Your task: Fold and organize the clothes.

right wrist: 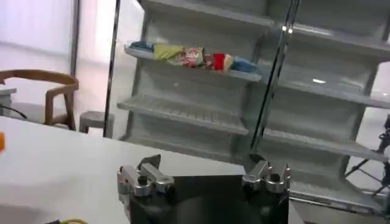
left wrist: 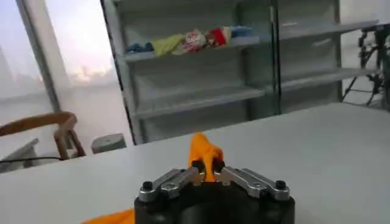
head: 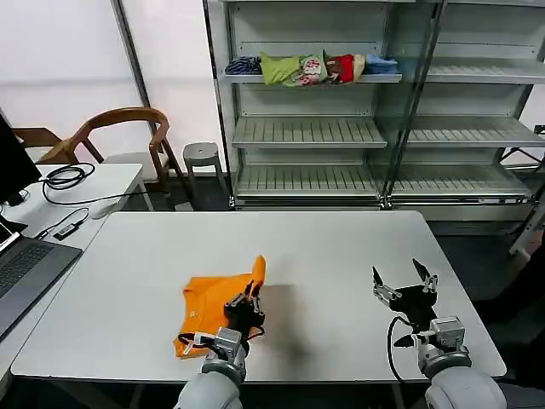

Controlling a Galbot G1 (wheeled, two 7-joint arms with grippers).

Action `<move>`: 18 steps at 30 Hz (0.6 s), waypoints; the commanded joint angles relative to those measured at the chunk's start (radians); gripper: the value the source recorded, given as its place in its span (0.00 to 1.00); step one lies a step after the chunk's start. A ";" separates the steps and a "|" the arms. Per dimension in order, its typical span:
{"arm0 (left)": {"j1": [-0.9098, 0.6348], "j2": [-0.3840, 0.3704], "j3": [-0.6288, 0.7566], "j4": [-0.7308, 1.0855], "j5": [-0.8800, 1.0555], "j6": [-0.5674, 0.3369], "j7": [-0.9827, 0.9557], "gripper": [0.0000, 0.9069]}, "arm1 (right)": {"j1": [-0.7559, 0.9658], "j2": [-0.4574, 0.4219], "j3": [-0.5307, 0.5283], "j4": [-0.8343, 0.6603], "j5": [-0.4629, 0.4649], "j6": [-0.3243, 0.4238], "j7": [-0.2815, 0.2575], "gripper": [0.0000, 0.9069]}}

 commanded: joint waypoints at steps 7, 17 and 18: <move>-0.061 -0.057 0.090 0.071 0.003 -0.150 0.119 0.03 | 0.018 -0.007 0.019 0.009 0.014 0.000 -0.001 1.00; -0.068 -0.049 0.070 0.073 -0.036 -0.243 0.184 1.00 | 0.021 -0.004 0.027 0.014 0.018 0.001 -0.003 1.00; -0.074 -0.052 0.068 0.071 -0.058 -0.244 0.184 1.00 | 0.022 -0.002 0.025 0.013 0.018 0.001 -0.003 1.00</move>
